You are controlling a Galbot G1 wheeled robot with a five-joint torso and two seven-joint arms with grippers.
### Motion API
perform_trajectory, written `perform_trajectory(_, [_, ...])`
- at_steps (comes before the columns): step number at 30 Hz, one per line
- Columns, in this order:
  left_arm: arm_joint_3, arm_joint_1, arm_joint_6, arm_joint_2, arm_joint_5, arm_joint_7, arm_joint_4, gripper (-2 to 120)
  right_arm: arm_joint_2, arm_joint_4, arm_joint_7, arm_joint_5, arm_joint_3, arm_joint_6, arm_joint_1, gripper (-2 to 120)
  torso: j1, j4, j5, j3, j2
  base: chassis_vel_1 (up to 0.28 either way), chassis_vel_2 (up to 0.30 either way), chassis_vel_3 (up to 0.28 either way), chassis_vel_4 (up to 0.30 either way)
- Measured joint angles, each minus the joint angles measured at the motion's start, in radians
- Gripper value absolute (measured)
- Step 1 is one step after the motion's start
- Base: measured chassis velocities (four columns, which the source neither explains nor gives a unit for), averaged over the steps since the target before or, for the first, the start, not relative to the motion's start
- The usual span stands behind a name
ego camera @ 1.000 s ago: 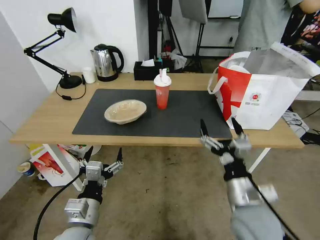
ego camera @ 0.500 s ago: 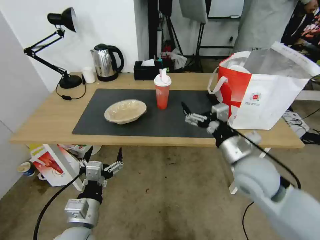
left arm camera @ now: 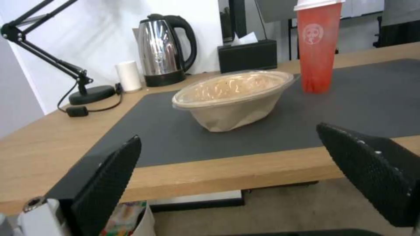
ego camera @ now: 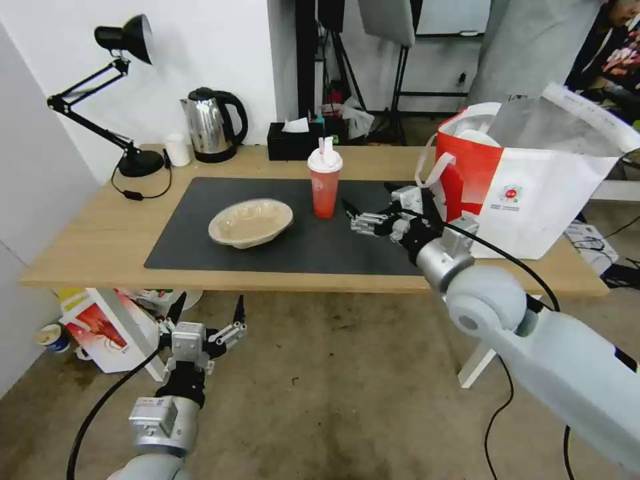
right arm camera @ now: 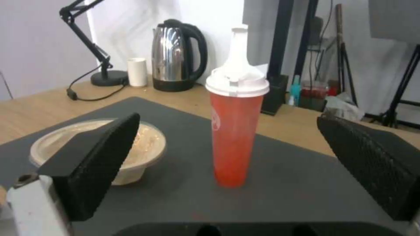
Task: Pick up the trash from the table and place it into the takeout bag.
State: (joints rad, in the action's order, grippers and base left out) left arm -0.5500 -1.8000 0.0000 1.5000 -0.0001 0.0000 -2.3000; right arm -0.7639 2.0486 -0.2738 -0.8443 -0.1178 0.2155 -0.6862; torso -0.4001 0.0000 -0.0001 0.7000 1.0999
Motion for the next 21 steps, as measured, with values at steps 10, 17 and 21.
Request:
perform_trajectory(10, [0.0, 0.0, 0.0, 0.0, 0.0, 0.0, 0.0, 100, -0.008, -0.07, 0.023, -0.026, -0.07, 0.0, 0.086, 100, 0.0, -0.0001, 0.0002, 0.0, 0.0, 0.0, 0.0, 0.0, 0.0])
perform_trajectory(17, [0.0, 0.0, 0.0, 0.0, 0.0, 0.0, 0.0, 100, -0.028, -0.103, 0.023, -0.039, -0.095, -0.002, 0.13, 100, 0.0, 0.0, 0.0, 0.0, 0.0, 0.0, 0.0, 0.0, 0.0])
perform_trajectory(21, [0.0, 0.0, 0.0, 0.0, 0.0, 0.0, 0.0, 100, -0.041, -0.127, 0.023, -0.043, -0.11, -0.003, 0.155, 100, 0.0, -0.0001, 0.0001, 0.0, 0.0, 0.0, 0.0, 0.0, 0.0])
